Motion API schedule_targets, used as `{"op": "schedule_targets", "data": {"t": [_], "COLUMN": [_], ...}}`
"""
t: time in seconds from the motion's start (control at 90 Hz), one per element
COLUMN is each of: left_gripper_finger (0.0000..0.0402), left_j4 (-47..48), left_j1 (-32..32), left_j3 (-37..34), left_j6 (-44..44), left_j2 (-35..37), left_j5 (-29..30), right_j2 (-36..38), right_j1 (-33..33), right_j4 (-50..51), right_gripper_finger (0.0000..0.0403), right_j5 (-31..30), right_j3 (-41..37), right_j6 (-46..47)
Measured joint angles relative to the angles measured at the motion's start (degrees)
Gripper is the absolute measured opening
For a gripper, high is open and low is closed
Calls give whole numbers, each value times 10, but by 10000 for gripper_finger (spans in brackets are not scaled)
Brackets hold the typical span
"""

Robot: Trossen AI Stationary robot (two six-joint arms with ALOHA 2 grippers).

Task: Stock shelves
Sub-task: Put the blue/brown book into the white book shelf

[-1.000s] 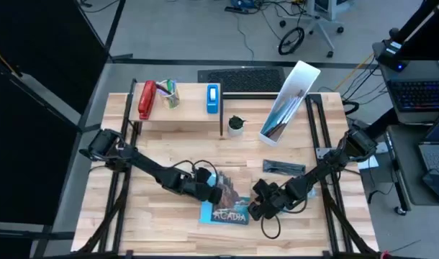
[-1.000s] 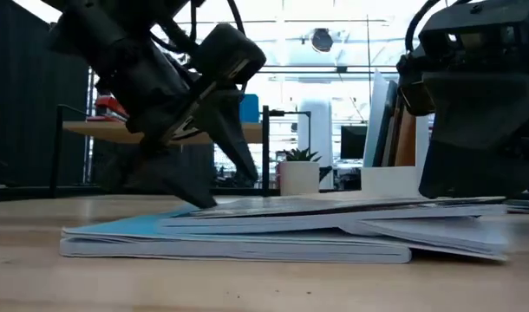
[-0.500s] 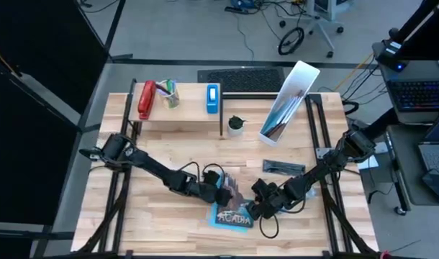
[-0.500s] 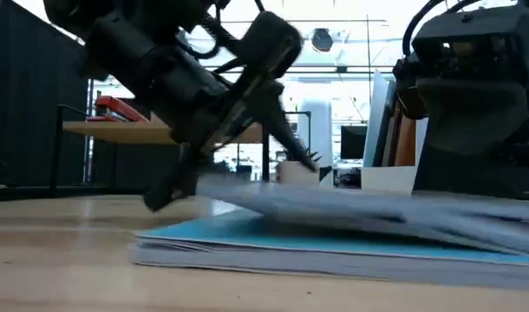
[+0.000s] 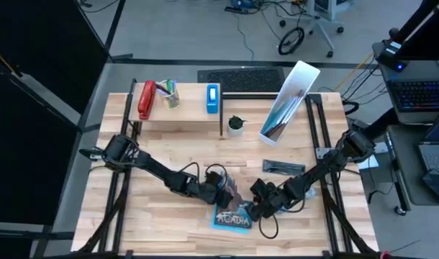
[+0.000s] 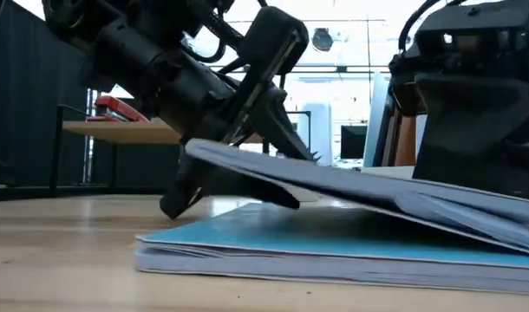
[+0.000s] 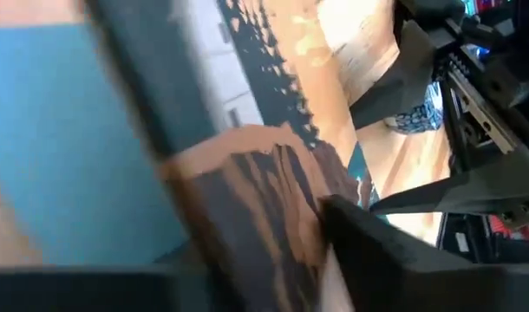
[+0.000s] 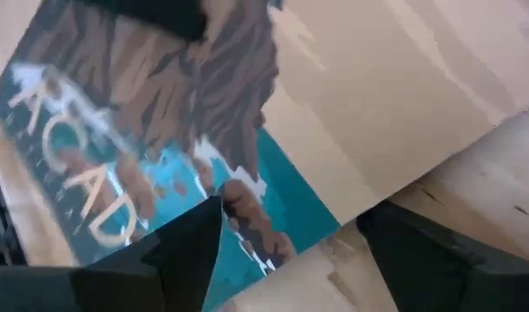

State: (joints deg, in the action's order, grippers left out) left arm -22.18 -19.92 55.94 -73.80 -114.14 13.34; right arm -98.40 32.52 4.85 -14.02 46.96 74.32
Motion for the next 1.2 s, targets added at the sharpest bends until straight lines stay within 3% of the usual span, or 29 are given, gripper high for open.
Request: {"op": "schedule_targets", "data": {"t": [0.056, 0.111, 0.311, 0.478, 0.856, 1.0, 1.2], "left_gripper_finger": [35, 14, 13, 6, 8, 8, 8], "left_j4": [2, -1, 10, 8, 25, 76, 75], "left_j1": [0, 2, 3, 15, 50, 74, 122], "left_j3": [0, 0, 0, 11, 142, 200, 265], "left_j6": [18, 29, 67, 129, 342, 425, 501], "left_j2": [3, 6, 41, 84, 110, 110, 111], "left_j5": [1, 3, 54, 90, 113, 156, 185], "right_j2": [13, 33, 145, 261, 483, 542, 607], "right_j1": [0, 0, 0, 12, 46, 59, 66], "right_j4": [3, 6, 67, 103, 98, 24, -75], "right_gripper_finger": [260, 260, 260, 260, 260, 260, 260], "right_j5": [14, 25, 17, -29, -164, -187, -188], "right_j3": [0, 0, 0, 0, 0, 0, 0], "right_j6": [-16, -30, -71, -131, -289, -383, -538]}}
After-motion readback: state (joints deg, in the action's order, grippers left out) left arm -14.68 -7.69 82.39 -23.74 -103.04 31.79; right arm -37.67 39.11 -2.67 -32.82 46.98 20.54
